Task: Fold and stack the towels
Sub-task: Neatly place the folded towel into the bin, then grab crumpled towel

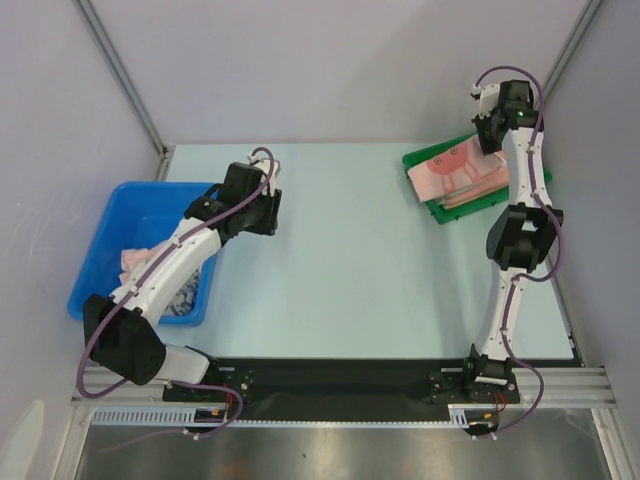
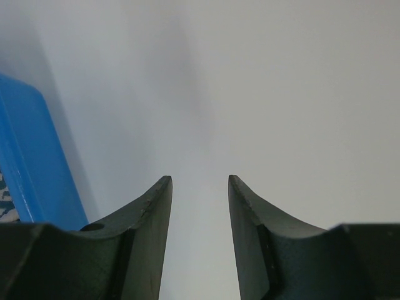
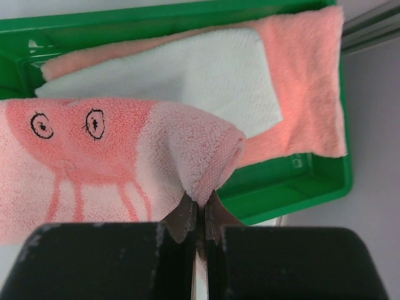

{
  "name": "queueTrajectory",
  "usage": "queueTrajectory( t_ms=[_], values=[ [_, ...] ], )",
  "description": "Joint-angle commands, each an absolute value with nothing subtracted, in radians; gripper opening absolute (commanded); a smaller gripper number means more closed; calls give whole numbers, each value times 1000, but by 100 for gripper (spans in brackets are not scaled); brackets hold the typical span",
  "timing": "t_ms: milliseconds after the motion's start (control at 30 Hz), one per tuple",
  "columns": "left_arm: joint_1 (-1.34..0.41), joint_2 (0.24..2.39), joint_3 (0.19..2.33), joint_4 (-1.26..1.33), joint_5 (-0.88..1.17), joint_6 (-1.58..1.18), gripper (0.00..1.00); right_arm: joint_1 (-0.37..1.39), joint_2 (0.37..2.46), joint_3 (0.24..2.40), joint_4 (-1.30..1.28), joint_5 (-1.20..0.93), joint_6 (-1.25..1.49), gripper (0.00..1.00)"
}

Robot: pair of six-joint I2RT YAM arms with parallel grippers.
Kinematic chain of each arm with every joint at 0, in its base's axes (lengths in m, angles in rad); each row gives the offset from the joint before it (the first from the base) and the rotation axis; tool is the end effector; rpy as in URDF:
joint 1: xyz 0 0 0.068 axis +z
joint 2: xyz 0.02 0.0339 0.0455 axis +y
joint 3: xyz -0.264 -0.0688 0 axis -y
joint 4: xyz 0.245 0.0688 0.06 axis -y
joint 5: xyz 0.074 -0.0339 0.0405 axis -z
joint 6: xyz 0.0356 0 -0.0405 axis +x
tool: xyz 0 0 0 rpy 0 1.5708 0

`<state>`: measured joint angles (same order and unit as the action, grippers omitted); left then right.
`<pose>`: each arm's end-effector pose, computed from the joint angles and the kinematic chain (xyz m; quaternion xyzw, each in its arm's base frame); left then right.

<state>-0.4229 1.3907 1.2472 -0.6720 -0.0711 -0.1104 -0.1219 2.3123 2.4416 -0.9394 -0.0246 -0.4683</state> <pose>0.2736 -0.1203 0.3178 0.1316 0.9197 -0.0652 0.3642 0.5054 -0.0610 0.3199 -0.1645 0.9138 -0.0970 0.3585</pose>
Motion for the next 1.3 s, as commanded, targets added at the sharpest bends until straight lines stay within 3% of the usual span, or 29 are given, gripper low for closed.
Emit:
queueTrajectory(
  t_ms=[0,800,833,900,933,1000,1033,1267],
  values=[
    [-416,1370,1289,-663,-48,-94,46,-117,2329,2513,-839,-18,-561,0],
    [-419,1529,1402,-681,45,-103,47,-201,2563,2591,-525,-57,-627,0],
    [-419,1531,1401,-678,44,-101,47,-201,2572,2589,-514,-63,-620,3],
    [-419,1534,1401,-676,37,-101,48,-199,2573,2560,-470,-64,-575,39],
    [-419,1532,1401,-675,35,-100,48,-198,2562,2547,-456,-72,-565,71],
    [-419,1532,1405,-684,38,-101,48,-193,2542,2514,-428,-74,-540,94],
    [-419,1525,1416,-690,41,-101,48,-186,2513,2507,-419,-68,-528,100],
    [-419,1421,1469,-667,14,-133,50,-138,2211,2292,-351,-76,-306,100]
  ],
)
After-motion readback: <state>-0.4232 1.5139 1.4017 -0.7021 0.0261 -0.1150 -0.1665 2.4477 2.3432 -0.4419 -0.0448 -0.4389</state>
